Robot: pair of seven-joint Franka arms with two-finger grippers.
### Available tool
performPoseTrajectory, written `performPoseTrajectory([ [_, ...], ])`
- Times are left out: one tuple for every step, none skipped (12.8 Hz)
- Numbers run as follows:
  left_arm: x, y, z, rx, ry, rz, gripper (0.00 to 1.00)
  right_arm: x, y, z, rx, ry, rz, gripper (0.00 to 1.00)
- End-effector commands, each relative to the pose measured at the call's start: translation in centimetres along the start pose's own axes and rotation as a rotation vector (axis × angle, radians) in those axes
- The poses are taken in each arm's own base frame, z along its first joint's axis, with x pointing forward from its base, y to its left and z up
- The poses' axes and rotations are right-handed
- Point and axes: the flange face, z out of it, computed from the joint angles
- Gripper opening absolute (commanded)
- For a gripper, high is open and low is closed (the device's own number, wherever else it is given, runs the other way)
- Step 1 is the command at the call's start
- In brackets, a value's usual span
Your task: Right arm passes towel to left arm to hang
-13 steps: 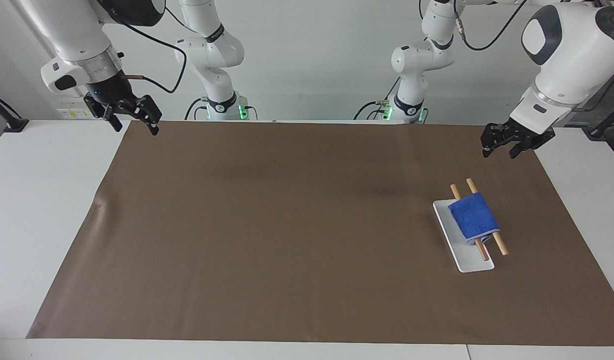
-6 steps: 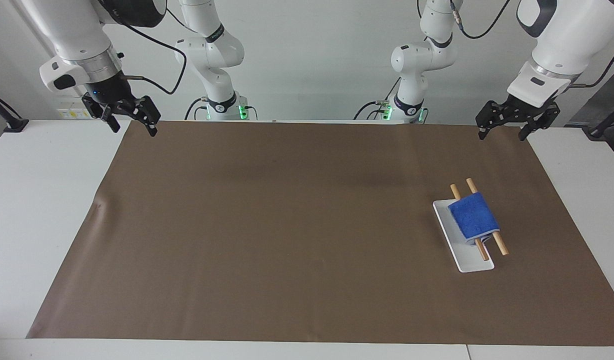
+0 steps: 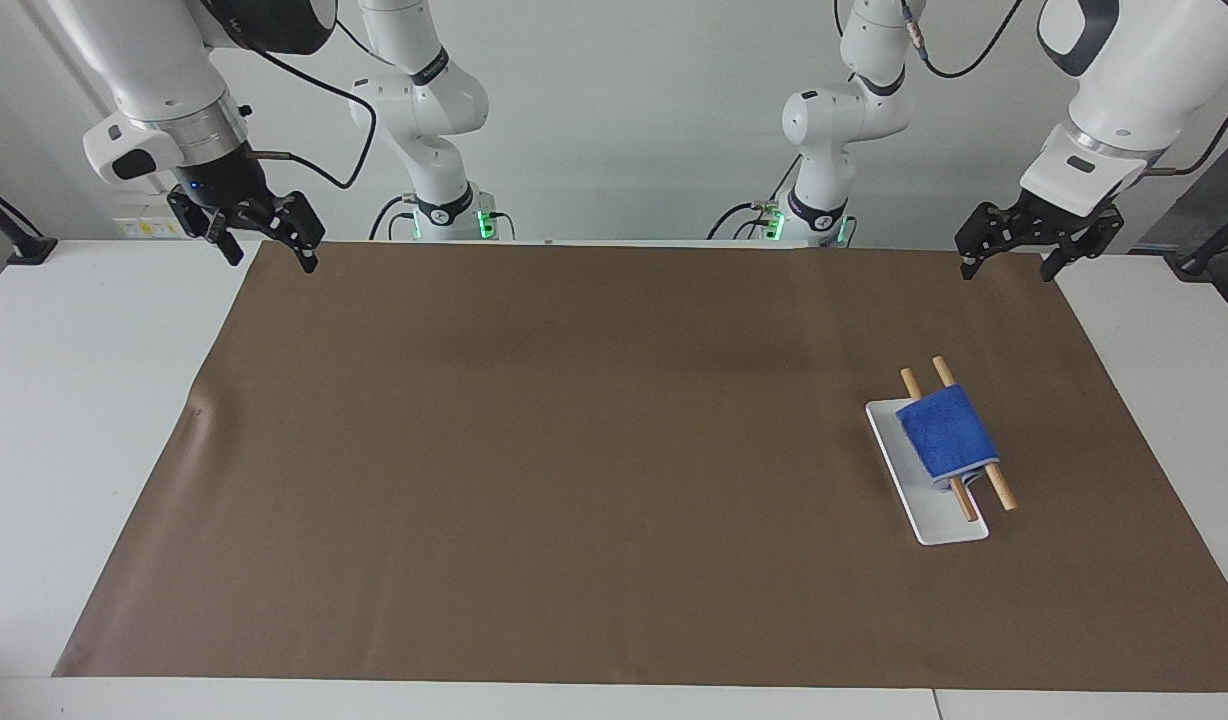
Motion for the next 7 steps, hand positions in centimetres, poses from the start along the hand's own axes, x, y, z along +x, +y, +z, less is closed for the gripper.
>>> performPoseTrajectory([
  [-0.21,0.46,-0.34,-0.001,0.034,-0.075,1.00,-0.26,0.32,0.06,-0.004,0.004,0.011,1.00],
  [-0.21,0.46,-0.34,-0.001,0.034,-0.072,1.00,-0.26,0.32,0.06,-0.004,0.004,0.011,1.00],
  [-0.21,0.37,-0.33,-0.001,0.034,-0.074,1.00,-0.26,0.23,0.06,-0.004,0.004,0.010,1.00],
  [-0.21,0.37,-0.33,-0.001,0.034,-0.072,1.00,-0.26,0.32,0.06,-0.004,0.004,0.011,1.00],
  [-0.21,0.37,-0.33,-0.001,0.034,-0.072,1.00,-0.26,0.32,0.06,-0.004,0.004,0.011,1.00],
  [-0.22,0.46,-0.32,-0.001,0.032,-0.069,1.00,-0.26,0.32,0.06,-0.004,0.004,0.011,1.00],
  [-0.24,0.46,-0.31,-0.001,0.031,-0.068,1.00,-0.26,0.32,0.06,-0.004,0.004,0.011,1.00],
])
